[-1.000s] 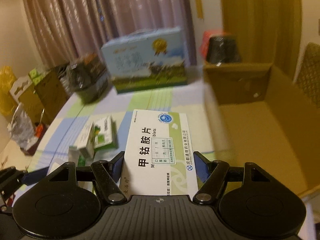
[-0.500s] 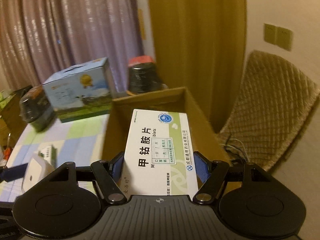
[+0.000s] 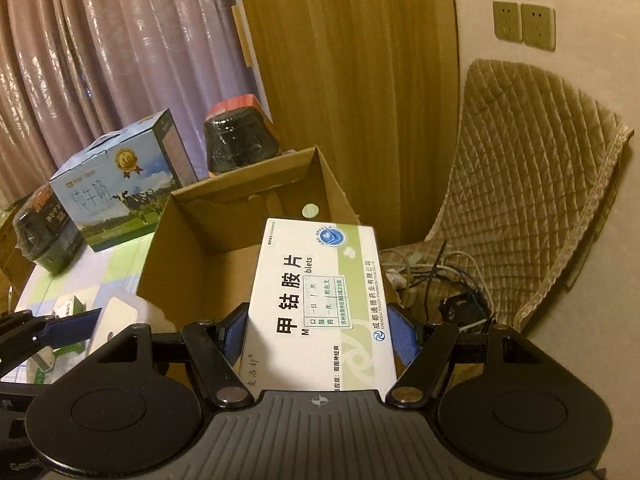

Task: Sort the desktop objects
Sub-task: 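Open the left tool dropping the night light into the box while the right tool releases the medicine box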

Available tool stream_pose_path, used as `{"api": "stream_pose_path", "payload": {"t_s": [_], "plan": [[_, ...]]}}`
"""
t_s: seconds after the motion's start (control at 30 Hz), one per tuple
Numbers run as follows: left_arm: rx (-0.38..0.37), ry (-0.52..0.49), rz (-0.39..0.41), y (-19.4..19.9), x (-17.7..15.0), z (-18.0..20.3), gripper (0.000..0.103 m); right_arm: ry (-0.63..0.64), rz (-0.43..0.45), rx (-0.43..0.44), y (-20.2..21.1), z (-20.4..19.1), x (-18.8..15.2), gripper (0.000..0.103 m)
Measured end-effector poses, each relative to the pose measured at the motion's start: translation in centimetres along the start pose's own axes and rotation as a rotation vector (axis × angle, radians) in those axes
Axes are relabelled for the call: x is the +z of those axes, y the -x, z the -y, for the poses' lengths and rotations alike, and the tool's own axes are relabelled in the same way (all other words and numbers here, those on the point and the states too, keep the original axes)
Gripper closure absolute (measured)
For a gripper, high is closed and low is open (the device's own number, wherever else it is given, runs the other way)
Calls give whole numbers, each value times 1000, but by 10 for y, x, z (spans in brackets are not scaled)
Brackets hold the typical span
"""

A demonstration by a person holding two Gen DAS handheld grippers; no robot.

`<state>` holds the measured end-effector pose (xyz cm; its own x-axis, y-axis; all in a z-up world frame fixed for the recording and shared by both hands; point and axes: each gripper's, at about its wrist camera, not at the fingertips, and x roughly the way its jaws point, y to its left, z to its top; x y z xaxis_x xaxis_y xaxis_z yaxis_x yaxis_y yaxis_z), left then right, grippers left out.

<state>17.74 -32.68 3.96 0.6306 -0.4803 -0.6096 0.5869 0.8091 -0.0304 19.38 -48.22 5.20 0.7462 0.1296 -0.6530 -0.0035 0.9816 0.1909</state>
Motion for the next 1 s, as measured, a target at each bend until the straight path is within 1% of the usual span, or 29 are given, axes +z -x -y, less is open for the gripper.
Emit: {"api": "stream_pose_path", "payload": {"t_s": [0.17,0.27,0.33,0.47,0.53,0.57,0.83,0.93,0.97,1.0], "plan": [[2,-20,-32,-13,-2,2,42,-9,-12,1,-8,5,-4,35],[15,-13,-30,-13,-2,0,35,-5,-14,1,-8,5,-5,35],[20,-8,-20,-8,-2,-4,35,-3,-13,3,-8,5,-5,35],[43,5,6,8,-2,-14,35,3,-16,7,-9,2,-6,35],[60,14,16,18,-4,-21,33,16,-20,11,-9,-1,-7,35],[68,20,20,23,-5,-24,31,26,-21,11,-10,-4,-8,35],[111,97,37,61,-29,-48,29,61,-37,22,-16,-18,-9,35],[128,105,31,72,-39,-53,25,68,-32,38,-22,-24,-9,34],[136,106,28,74,-43,-55,25,70,-27,41,-24,-27,-8,34],[144,112,22,78,-48,-57,25,71,-30,39,-26,-29,-8,26]]}}
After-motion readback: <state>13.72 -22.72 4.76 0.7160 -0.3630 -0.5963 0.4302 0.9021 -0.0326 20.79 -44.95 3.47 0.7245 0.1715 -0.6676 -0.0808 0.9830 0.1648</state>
